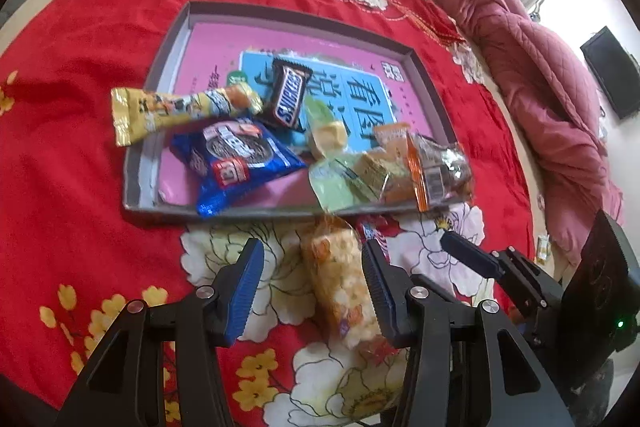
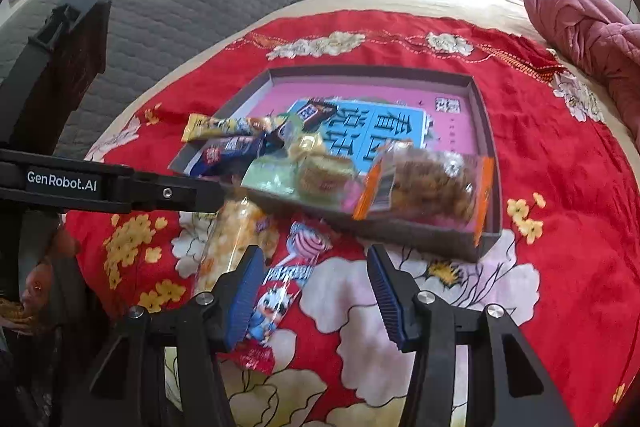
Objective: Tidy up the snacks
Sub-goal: 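Withdraw both tools toward the puffed snack bag and red lollipop packet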
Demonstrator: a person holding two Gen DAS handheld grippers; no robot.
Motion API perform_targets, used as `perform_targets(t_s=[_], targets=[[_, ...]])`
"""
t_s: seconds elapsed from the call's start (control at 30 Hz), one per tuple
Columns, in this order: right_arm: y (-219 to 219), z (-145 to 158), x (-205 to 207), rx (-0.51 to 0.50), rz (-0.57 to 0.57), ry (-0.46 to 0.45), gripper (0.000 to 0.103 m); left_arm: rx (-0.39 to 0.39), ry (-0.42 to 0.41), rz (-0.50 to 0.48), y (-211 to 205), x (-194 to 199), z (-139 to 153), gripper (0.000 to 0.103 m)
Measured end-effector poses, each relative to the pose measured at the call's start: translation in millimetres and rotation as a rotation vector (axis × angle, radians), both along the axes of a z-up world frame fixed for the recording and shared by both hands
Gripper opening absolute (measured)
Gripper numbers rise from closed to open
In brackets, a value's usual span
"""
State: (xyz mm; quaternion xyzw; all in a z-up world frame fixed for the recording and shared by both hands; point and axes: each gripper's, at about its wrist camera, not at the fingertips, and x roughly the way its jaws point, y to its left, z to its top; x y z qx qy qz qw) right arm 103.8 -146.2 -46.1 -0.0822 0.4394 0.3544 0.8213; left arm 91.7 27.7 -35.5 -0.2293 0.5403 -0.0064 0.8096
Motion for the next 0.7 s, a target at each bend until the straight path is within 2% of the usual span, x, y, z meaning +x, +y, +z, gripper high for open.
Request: perform_targets(t_s=[0.33, 0.5, 0.7], targets=[[10, -14, -6, -0.024, 0.035, 0.053, 0.053, -0.054, 0.062, -0.008, -14, 6, -21, 0.053], [17, -23, -7, -0.039, 0.046, 0.082, 0.053, -0.041, 0.086, -0.002, -16, 9, -33, 0.053], [23, -33, -5, -0.013, 0.046, 0.127, 0.052, -0.063, 0.102, 0.020, -9, 7, -46, 0.052]])
